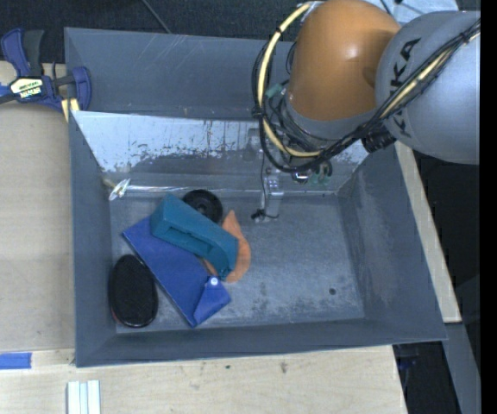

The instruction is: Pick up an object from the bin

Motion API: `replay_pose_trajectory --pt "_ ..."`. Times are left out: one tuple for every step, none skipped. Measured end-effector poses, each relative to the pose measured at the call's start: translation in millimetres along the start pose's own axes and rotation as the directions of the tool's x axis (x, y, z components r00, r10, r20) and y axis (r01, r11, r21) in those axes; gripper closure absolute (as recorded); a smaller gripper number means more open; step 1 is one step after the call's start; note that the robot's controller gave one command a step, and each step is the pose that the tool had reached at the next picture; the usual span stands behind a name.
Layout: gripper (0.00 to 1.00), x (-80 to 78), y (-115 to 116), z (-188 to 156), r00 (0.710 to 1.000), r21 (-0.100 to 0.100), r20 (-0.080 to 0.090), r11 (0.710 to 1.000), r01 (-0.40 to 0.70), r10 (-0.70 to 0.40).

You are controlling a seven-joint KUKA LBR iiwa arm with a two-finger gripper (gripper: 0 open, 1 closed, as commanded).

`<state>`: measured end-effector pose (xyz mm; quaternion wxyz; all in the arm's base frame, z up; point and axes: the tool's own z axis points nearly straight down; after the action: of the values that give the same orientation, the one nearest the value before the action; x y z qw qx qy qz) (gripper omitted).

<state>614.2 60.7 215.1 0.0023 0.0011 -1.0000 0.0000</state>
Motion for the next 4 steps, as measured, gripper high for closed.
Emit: replay_pose_trajectory --pt "0.0 -1.1 0 -5 1.0 -0.001 0.008 1.0 -0.001 0.001" --pt "0.0 22.5 18 46 0.999 -0.001 0.013 0.999 -0.038 0.038" --pt "0.0 34.0 30 93 1.0 0.0 0.006 1.0 -0.016 0.016" --pt "0.0 37.0 31 101 1.0 0.001 0.003 1.0 -0.011 0.011"
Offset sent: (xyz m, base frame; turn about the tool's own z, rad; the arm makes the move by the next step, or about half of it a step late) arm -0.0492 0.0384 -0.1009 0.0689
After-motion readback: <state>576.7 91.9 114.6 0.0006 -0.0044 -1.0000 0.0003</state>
